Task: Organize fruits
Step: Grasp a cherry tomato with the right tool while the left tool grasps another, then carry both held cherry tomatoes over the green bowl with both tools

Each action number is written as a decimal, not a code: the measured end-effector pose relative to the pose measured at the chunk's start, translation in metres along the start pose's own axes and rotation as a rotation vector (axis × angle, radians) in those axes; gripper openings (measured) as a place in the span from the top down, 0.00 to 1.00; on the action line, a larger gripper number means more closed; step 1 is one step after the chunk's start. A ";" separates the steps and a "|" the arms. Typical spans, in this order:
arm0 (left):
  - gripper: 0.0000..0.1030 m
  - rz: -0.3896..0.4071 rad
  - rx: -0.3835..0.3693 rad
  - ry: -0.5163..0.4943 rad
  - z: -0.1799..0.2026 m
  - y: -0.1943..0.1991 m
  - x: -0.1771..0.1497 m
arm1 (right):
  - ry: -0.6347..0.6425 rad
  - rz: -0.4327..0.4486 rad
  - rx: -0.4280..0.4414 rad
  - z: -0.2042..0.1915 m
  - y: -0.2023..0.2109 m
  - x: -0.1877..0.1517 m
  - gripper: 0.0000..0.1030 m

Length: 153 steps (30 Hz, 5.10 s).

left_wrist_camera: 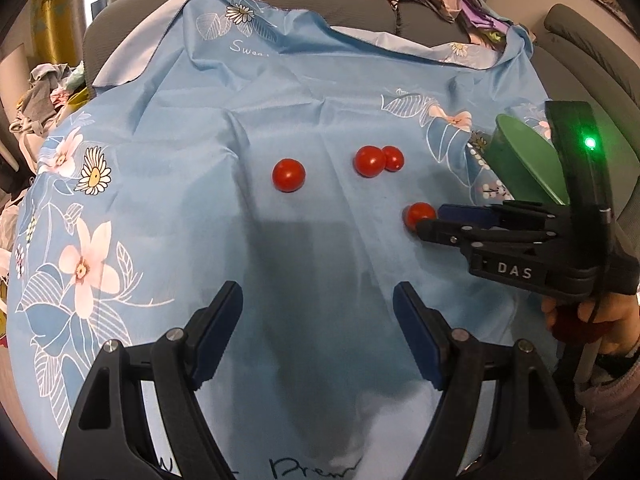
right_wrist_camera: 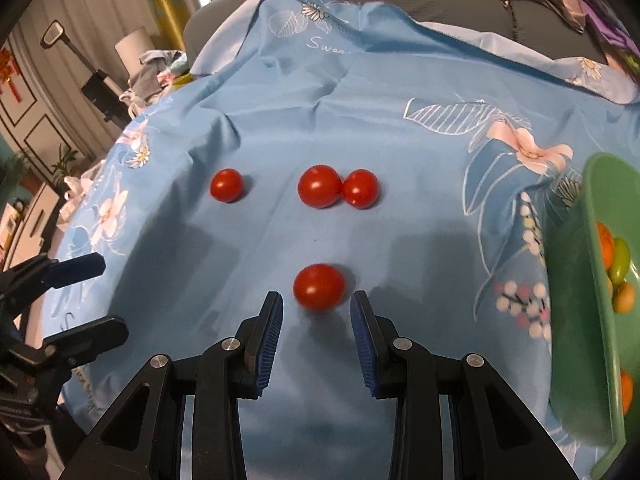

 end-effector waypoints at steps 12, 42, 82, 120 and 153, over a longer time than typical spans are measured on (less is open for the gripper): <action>0.25 0.024 0.004 -0.017 -0.008 -0.017 0.031 | 0.053 -0.001 -0.012 -0.001 -0.015 0.006 0.69; 0.73 -0.049 0.110 -0.023 -0.019 -0.103 0.075 | -0.063 0.076 0.155 0.024 0.014 -0.006 0.69; 0.73 0.070 0.045 0.037 0.027 0.046 -0.008 | 0.016 0.157 0.126 -0.018 0.108 -0.036 0.69; 0.73 0.128 0.003 -0.074 0.081 0.079 -0.005 | -0.006 0.253 0.114 -0.008 0.149 -0.047 0.69; 0.72 0.070 -0.113 -0.246 0.167 0.021 0.044 | -0.183 0.317 0.022 0.085 0.161 -0.053 0.69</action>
Point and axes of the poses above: each gripper's, at about its wrist camera, not at the fingertips, and y roughly against the way its jaws point, z to its right, x to its top, the point moved 1 cm from there along -y, roughly the way its jaws point, and after that the axes turned 3 degrees about z, right-handed, at the moved point
